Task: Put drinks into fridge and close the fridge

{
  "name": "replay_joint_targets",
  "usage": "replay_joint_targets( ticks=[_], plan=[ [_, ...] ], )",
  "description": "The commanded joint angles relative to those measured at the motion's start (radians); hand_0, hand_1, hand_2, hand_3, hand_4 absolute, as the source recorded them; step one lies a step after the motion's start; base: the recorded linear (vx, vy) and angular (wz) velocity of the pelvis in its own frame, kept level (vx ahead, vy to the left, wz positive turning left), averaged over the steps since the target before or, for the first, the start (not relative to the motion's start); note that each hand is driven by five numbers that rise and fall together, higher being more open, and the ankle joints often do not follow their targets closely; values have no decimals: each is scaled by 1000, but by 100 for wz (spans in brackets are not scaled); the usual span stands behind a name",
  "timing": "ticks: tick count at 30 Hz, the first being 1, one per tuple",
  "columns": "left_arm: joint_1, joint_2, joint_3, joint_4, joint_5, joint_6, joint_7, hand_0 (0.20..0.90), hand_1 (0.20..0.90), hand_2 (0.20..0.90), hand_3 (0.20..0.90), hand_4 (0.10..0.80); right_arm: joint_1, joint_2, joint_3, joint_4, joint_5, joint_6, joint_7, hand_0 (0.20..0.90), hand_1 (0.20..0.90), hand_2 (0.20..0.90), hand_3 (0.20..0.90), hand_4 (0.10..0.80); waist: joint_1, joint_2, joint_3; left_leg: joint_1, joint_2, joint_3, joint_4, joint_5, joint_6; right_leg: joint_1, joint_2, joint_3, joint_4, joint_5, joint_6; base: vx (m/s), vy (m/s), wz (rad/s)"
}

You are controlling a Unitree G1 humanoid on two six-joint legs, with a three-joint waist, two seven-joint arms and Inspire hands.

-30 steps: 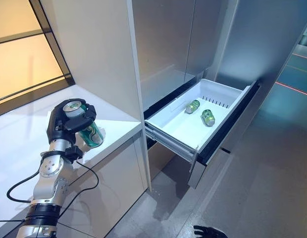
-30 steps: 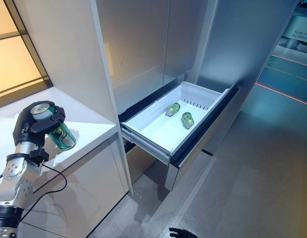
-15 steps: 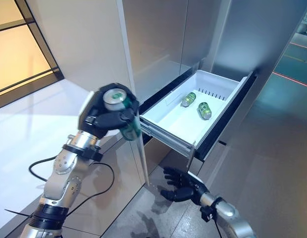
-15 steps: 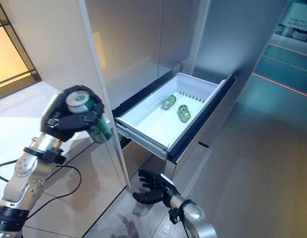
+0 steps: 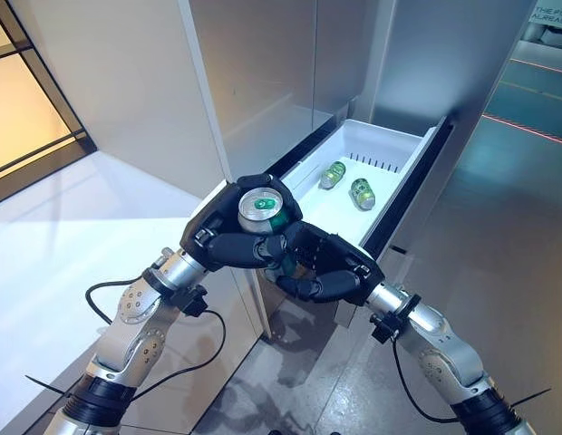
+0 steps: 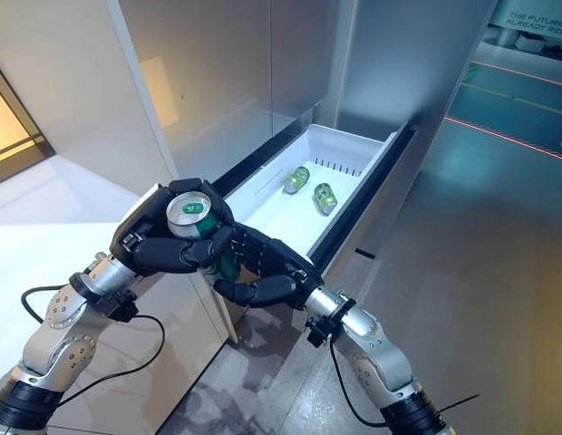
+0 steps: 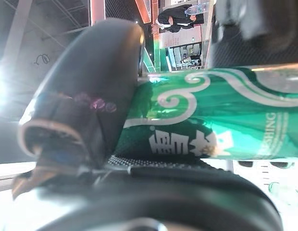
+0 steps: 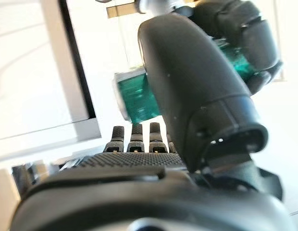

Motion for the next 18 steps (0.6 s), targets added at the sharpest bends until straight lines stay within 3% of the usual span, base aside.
replay_joint_targets(
  ticks=[1,18],
  plan=[
    [-209,-37,8,-98,-93,-92,21,300,300,300,200,100,-125,42,22,-132,124,-20,8,900,900,900,900,800,13,-13,-69,26,-32,28,7,-75,26,-45,9,29,56,-25,39,0,0,0],
    [-266,-74,-108,-112,-171,-39,-1,300,300,300,200,100,-198,46,182,-153,220,111,85,900,900,900,900,800,16,-25,-69,32,-36,21,5,-77,24,-36,13,27,50,-26,41,0,0,0]
  ],
)
